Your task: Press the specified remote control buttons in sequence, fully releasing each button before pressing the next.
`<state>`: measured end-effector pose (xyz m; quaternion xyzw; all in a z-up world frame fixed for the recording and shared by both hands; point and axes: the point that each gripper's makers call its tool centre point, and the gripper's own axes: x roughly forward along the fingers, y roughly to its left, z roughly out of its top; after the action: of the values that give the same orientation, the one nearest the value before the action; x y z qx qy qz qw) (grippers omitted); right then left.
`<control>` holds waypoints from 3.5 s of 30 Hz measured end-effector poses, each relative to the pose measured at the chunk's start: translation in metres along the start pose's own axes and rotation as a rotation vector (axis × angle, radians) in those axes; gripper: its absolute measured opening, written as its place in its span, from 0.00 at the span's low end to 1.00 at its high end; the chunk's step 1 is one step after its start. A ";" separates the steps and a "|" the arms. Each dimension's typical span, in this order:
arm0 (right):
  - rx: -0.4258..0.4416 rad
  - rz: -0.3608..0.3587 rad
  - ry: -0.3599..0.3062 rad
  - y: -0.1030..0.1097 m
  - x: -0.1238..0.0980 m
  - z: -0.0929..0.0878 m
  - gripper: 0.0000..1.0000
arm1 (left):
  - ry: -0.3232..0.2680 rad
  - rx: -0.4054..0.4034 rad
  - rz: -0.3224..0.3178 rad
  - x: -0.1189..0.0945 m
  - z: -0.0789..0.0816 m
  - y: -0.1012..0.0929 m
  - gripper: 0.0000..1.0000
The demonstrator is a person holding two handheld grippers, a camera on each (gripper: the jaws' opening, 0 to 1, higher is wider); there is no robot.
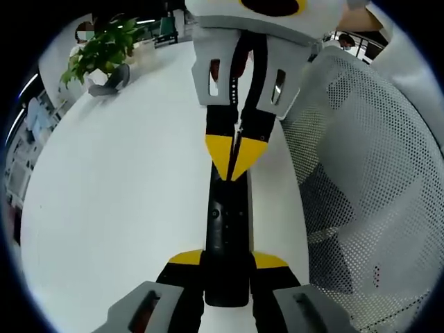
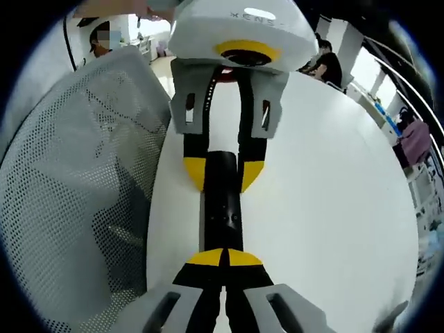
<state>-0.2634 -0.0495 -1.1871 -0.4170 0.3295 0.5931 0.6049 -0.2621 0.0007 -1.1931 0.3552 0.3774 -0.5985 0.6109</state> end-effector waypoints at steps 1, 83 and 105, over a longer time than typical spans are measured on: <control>0.000 0.000 0.007 0.000 0.000 0.000 0.00 | -0.001 -0.001 -0.001 0.000 0.000 0.000 0.24; 0.122 -0.010 -0.149 -0.002 0.005 0.014 0.05 | -0.133 -0.009 0.003 -0.001 0.000 -0.001 0.24; 0.146 0.002 -0.006 -0.002 0.009 0.018 0.03 | -0.099 0.014 -0.006 0.000 0.002 -0.001 0.24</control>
<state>-0.2629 -0.0292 -1.1868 -0.3698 0.3704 0.5692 0.6341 -0.2634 -0.0006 -1.1920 0.3284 0.3435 -0.6196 0.6247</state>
